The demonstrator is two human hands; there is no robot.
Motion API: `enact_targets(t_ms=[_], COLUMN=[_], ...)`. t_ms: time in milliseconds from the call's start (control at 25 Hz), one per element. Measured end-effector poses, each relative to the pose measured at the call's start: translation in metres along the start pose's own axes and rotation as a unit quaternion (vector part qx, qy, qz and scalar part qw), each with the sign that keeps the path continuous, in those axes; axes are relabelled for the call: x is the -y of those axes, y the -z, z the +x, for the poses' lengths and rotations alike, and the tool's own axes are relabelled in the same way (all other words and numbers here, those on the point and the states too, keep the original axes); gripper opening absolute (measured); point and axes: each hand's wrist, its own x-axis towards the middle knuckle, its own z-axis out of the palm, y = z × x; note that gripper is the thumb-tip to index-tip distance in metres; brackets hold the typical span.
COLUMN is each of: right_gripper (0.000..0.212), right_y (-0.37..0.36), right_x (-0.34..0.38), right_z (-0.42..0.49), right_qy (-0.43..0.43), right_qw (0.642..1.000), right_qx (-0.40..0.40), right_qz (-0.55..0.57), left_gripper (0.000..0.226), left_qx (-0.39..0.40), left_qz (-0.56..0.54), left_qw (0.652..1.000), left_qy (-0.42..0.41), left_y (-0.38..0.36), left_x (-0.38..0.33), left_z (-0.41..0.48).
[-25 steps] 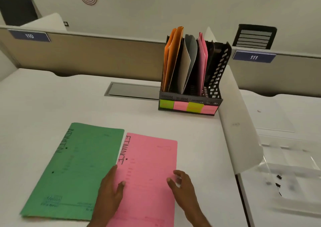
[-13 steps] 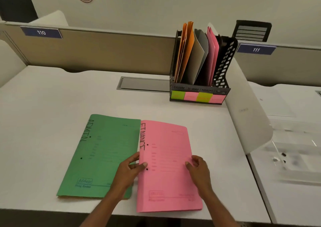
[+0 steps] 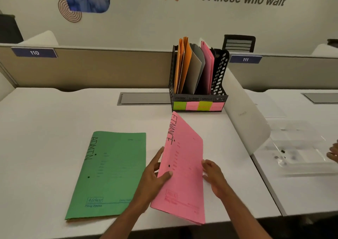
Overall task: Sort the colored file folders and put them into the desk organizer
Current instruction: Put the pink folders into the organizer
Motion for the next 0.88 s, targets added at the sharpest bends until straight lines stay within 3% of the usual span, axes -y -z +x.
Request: enact_targets(t_ms=[120,240,480,560,720,880], right_gripper=[0.03,0.028,0.037,0.039,0.037,0.033], right_y=[-0.003,0.047,0.098,0.119,0.142,0.148], right_x=[0.022,0.075,0.122,0.152,0.201,0.239], right_z=[-0.012,-0.015,-0.028,-0.03,-0.038,-0.036], right_qy=[-0.017,0.052,0.096,0.136,0.24,0.333], right_qw=[0.997,0.987,0.987,0.986,0.97,0.94], right_qx=[0.04,0.062,0.124,0.096,0.011,-0.066], right_qz=[0.057,0.138,0.028,0.019,0.02,0.041], left_gripper=[0.083,0.083,0.082,0.078,0.071,0.088], left_qx=[-0.01,0.048,0.052,0.061,-0.003,0.076], left_qz=[-0.032,-0.032,0.056,0.104,0.178,0.223], left_qw=[0.999,0.997,0.996,0.991,0.974,0.948], left_qy=[-0.009,-0.057,-0.05,-0.066,-0.14,-0.214], left_y=[0.003,-0.013,0.028,0.018,-0.04,-0.123], left_x=[-0.011,-0.043,-0.051,-0.06,-0.063,-0.067], left_z=[0.0,0.044,0.083,0.109,0.153,0.169])
